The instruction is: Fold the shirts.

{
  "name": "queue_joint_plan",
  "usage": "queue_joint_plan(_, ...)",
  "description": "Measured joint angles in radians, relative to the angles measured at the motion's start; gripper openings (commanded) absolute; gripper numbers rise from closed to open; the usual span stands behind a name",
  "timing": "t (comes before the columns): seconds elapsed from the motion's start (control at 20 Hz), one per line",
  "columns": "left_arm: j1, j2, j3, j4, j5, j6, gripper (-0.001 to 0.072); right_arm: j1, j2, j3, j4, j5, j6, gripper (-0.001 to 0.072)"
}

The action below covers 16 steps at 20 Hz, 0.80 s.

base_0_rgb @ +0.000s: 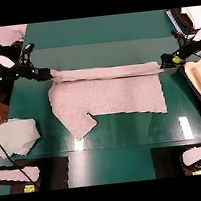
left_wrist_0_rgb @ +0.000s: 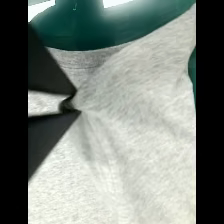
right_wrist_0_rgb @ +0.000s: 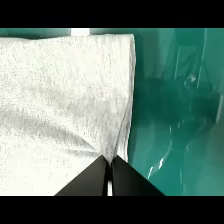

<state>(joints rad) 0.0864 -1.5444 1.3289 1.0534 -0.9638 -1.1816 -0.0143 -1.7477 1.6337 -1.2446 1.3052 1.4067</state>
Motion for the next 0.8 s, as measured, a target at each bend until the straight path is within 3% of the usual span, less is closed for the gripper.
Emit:
queue_joint_plan(0.05,0.000,0.000,-0.005,0.005,0.008,-0.018,0.0668,0.002,0.005,-0.014,0.012,-0.003,-0.001,0.0483)
queue_joint_plan(0.1,0.001,0.000,-0.008,0.009,0.007,-0.034,0.0665,0.002,0.010,-0.022,0.032,-0.005,-0.002,0.0478)
queue_joint_plan(0.15,0.002,0.002,-0.008,0.011,-0.002,-0.049,0.0561,0.000,0.014,-0.028,0.053,-0.005,-0.002,0.0430)
queue_joint_plan(0.2,0.007,0.004,-0.004,0.012,-0.027,-0.062,0.0495,-0.003,0.019,-0.034,0.072,0.003,-0.002,0.0429)
queue_joint_plan(0.45,0.085,0.101,-0.061,0.047,-0.191,-0.088,0.0498,-0.050,0.131,-0.129,0.112,0.080,-0.027,0.0429)
queue_joint_plan(0.8,0.124,0.457,-0.567,-0.034,-0.236,-0.118,0.0497,-0.090,0.385,-0.422,0.127,0.069,-0.079,0.0429)
